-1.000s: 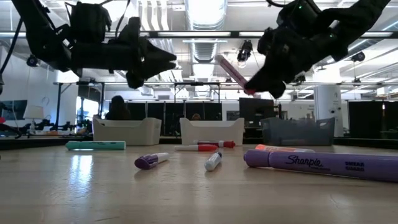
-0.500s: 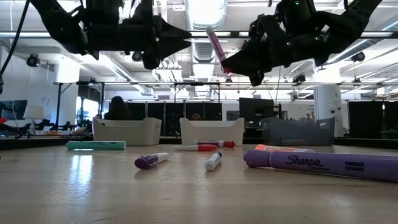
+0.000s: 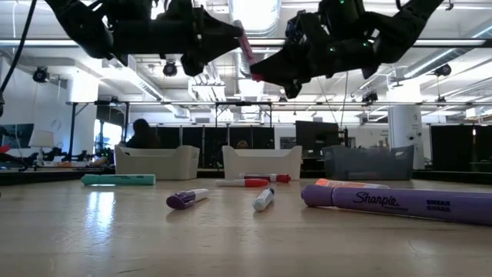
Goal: Pick & Place Markers
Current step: Put the pink marker pen into the gray bin, then put the pink pen into the black bin
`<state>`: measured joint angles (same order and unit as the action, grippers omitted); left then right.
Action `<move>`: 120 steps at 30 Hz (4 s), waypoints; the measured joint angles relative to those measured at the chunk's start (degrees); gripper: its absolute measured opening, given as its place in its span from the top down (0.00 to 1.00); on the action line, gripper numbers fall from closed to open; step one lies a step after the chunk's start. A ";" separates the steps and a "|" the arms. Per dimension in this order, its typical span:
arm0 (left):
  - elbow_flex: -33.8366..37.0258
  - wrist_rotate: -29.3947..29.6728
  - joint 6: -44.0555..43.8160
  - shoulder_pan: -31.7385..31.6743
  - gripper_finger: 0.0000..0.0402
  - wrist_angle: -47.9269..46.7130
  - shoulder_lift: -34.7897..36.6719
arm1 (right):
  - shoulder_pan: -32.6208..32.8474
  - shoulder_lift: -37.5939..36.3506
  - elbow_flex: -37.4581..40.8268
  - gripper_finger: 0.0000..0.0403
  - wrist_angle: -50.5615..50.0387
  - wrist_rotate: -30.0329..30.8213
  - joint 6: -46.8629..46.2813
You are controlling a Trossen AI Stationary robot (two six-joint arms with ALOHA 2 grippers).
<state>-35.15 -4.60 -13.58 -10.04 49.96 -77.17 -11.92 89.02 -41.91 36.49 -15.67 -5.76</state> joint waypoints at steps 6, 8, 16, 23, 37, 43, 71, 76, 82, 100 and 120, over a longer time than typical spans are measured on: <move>-0.50 -0.48 0.78 0.02 0.72 0.07 0.00 | -0.15 3.14 -2.71 0.84 -0.29 -2.66 0.20; -0.55 -0.57 1.56 0.02 0.72 0.10 0.00 | -0.13 3.74 -3.19 0.84 -0.24 -2.83 0.36; -0.82 -0.42 2.34 -0.03 0.86 0.51 0.02 | -0.48 2.65 -3.40 0.82 -0.53 -2.38 1.14; -3.21 -0.61 1.68 -2.61 0.86 -5.84 1.52 | -0.68 2.07 -3.38 0.67 -2.30 -0.91 1.52; -16.60 14.14 7.39 -13.81 0.86 -52.97 9.81 | -1.80 1.15 -2.62 0.63 -17.34 2.09 5.97; -19.53 19.89 9.39 -23.32 0.86 -66.11 6.59 | -1.79 1.15 -2.05 0.75 -19.22 2.21 8.17; -22.25 13.83 13.25 -38.18 0.79 -69.67 -16.90 | -1.74 1.15 -1.71 0.92 -19.74 2.28 11.52; -22.18 13.16 13.16 -38.14 0.65 -70.96 -16.64 | -1.73 1.15 -1.68 0.92 -20.49 2.22 11.42; -22.23 13.66 13.15 -38.16 0.64 -71.08 -13.01 | -1.73 1.15 -1.69 0.92 -20.61 2.20 11.24; 5.14 12.81 4.94 -14.35 0.99 -21.70 2.50 | -1.75 -4.40 -1.81 0.92 -26.57 8.45 5.44; 21.70 7.68 0.29 -9.18 1.00 3.11 2.86 | 2.01 2.58 -2.60 0.82 -32.10 13.78 -0.88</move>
<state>-13.45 3.07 -13.29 -19.22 53.07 -74.30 -9.91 91.60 -44.52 4.39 -1.89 -6.64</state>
